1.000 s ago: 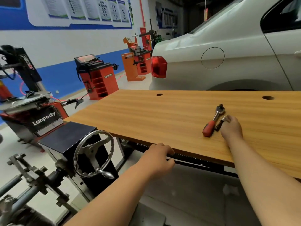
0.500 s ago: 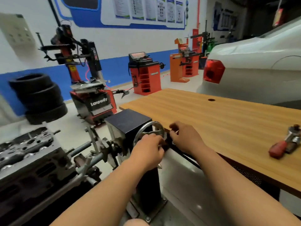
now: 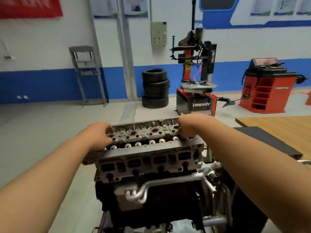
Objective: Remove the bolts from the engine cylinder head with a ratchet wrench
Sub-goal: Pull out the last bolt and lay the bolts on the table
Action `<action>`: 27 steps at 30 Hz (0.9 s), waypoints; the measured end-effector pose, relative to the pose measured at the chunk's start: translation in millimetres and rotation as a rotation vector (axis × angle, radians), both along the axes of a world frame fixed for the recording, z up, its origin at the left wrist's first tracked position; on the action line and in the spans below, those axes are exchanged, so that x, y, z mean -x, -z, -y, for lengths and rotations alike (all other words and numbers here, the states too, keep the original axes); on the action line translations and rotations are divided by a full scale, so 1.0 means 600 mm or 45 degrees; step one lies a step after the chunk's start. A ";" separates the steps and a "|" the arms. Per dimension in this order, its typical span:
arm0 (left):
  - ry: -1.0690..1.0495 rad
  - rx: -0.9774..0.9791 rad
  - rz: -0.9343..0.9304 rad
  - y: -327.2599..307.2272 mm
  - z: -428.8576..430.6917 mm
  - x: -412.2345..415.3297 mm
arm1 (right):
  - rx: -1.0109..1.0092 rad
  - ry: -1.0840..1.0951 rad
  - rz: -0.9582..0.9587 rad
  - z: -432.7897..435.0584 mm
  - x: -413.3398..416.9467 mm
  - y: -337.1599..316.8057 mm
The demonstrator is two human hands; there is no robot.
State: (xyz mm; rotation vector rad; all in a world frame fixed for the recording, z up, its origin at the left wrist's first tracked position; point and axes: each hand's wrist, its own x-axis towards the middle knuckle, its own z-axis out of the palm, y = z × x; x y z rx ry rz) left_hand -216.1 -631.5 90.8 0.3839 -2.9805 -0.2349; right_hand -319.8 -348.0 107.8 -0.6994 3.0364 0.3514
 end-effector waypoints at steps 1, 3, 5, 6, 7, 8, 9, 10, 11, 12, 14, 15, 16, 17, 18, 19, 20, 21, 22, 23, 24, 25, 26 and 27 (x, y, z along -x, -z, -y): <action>-0.021 -0.003 0.102 0.003 0.023 -0.007 | -0.078 0.047 0.022 0.007 0.002 -0.003; -0.044 -0.047 0.261 0.007 0.053 -0.012 | -0.185 0.162 0.047 0.012 0.007 -0.011; -0.038 -0.096 0.311 0.007 0.068 -0.005 | -0.261 0.240 0.035 0.008 0.011 -0.010; -0.033 -0.093 0.321 0.006 0.072 0.001 | -0.276 0.256 0.017 0.004 0.012 -0.006; -0.023 -0.047 0.336 0.005 0.073 0.009 | -0.279 0.251 -0.008 -0.001 0.013 -0.001; -0.010 0.034 0.356 0.005 0.073 0.015 | -0.288 0.235 -0.022 -0.004 0.014 0.002; 0.005 0.130 0.370 0.005 0.072 0.021 | -0.305 0.201 -0.045 -0.006 0.014 0.000; 0.022 0.221 0.382 0.005 0.072 0.025 | -0.314 0.165 -0.078 -0.007 0.012 -0.004; 0.046 0.300 0.392 0.005 0.070 0.027 | -0.311 0.129 -0.131 -0.008 0.012 -0.011; 0.075 0.373 0.398 0.004 0.068 0.030 | -0.289 0.101 -0.180 -0.010 0.012 -0.020; 0.131 0.496 0.413 0.002 0.065 0.034 | -0.130 0.082 -0.206 -0.022 0.013 -0.039; 0.151 0.532 0.421 0.002 0.063 0.036 | 0.040 0.094 -0.186 -0.032 0.016 -0.049; 0.165 0.550 0.422 0.001 0.063 0.036 | 0.292 0.102 -0.153 -0.043 0.019 -0.058; 0.177 0.552 0.415 0.000 0.063 0.036 | 0.620 0.100 -0.106 -0.053 0.023 -0.065; 0.192 0.544 0.402 -0.001 0.065 0.034 | 1.002 0.098 -0.035 -0.059 0.025 -0.071; 0.209 0.536 0.379 -0.001 0.066 0.032 | 1.400 0.107 0.069 -0.062 0.029 -0.074; 0.233 0.533 0.344 -0.002 0.067 0.030 | 1.780 0.123 0.208 -0.059 0.033 -0.077; 0.263 0.537 0.297 -0.002 0.068 0.028 | 2.106 0.145 0.347 -0.053 0.039 -0.077; 0.296 0.535 0.247 -0.003 0.069 0.027 | 2.322 0.184 0.424 -0.044 0.047 -0.076; 0.325 0.516 0.199 -0.005 0.071 0.026 | 2.377 0.237 0.408 -0.034 0.056 -0.074; 0.345 0.478 0.161 -0.009 0.074 0.026 | 2.224 0.286 0.297 -0.025 0.067 -0.073; 0.361 0.426 0.130 -0.013 0.080 0.027 | 1.925 0.301 0.159 -0.018 0.077 -0.070; 0.366 0.349 0.097 -0.017 0.086 0.028 | 1.567 0.273 0.058 -0.011 0.087 -0.063; 0.359 0.250 0.058 -0.020 0.091 0.029 | 1.206 0.222 0.011 -0.005 0.096 -0.055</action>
